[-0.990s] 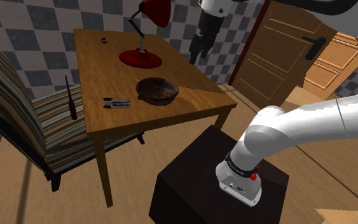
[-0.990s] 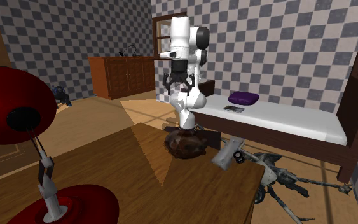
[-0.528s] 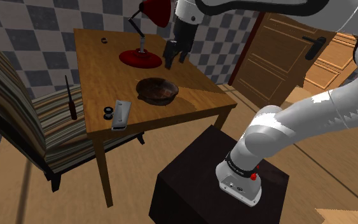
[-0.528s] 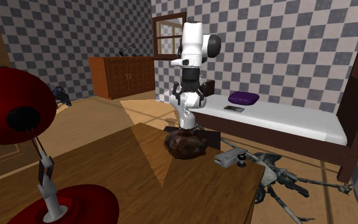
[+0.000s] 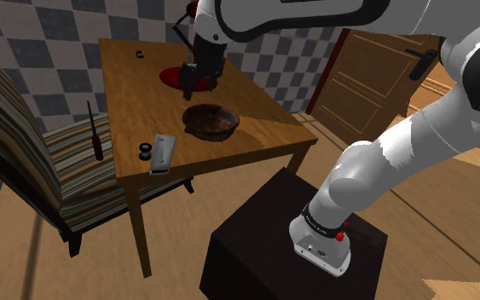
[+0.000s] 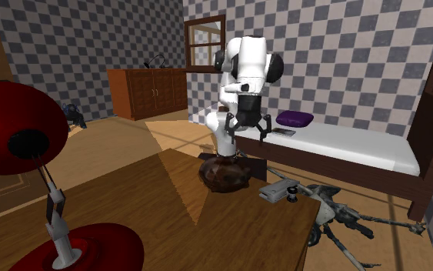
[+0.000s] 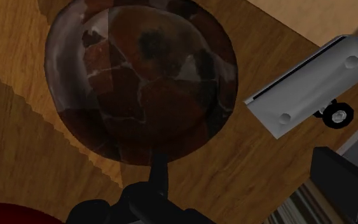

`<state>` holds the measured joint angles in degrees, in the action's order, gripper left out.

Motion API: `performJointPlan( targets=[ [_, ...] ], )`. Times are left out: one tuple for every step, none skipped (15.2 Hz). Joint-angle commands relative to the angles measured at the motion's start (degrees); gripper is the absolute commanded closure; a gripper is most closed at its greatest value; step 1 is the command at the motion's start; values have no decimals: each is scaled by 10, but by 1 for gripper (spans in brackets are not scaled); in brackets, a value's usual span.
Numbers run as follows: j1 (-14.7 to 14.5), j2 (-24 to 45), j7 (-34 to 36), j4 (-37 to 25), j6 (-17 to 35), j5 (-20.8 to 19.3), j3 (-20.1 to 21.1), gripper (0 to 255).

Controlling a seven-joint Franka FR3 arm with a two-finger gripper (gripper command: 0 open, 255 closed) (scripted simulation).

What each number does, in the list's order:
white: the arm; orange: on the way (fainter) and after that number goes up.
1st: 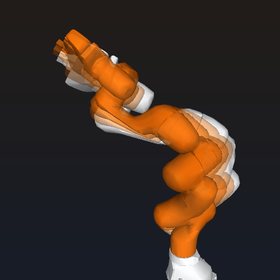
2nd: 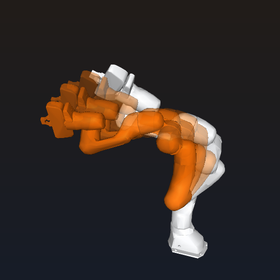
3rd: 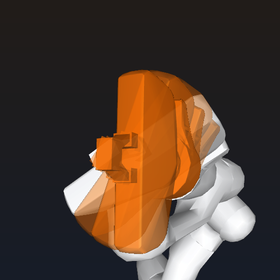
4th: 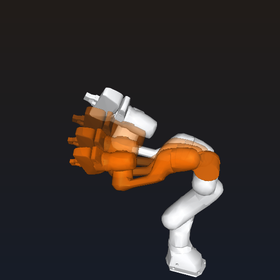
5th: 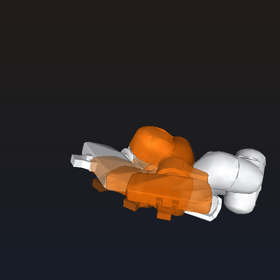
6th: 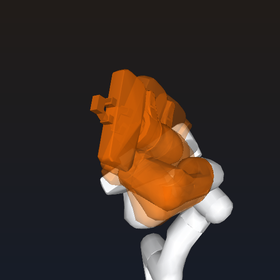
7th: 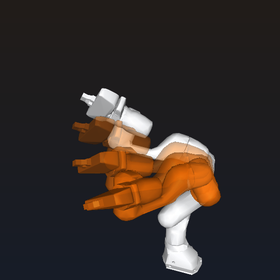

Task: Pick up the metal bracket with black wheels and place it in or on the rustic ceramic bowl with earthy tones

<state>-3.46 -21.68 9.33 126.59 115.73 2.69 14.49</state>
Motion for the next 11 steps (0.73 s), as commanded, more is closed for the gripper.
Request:
performJointPlan(
  targets=[
    [-1, 37, 22, -24, 24, -8, 18, 0],
    [-1, 55, 33, -34, 35, -14, 26, 0],
    [-2, 73, 44, -46, 45, -21, 34, 0],
    [-2, 92, 55, -58, 55, -29, 41, 0],
    [-3, 110, 67, -71, 64, -38, 49, 0],
    [-4, 129, 79, -84, 72, -47, 56, 0],
    [-4, 132, 80, -80, 80, -49, 56, 0],
    [-4, 136, 81, -76, 87, -51, 56, 0],
    [-4, 140, 82, -73, 94, -52, 56, 0],
    [-3, 143, 84, -69, 101, -54, 57, 0],
    [-3, 148, 85, -66, 108, -56, 57, 0]
  ],
)
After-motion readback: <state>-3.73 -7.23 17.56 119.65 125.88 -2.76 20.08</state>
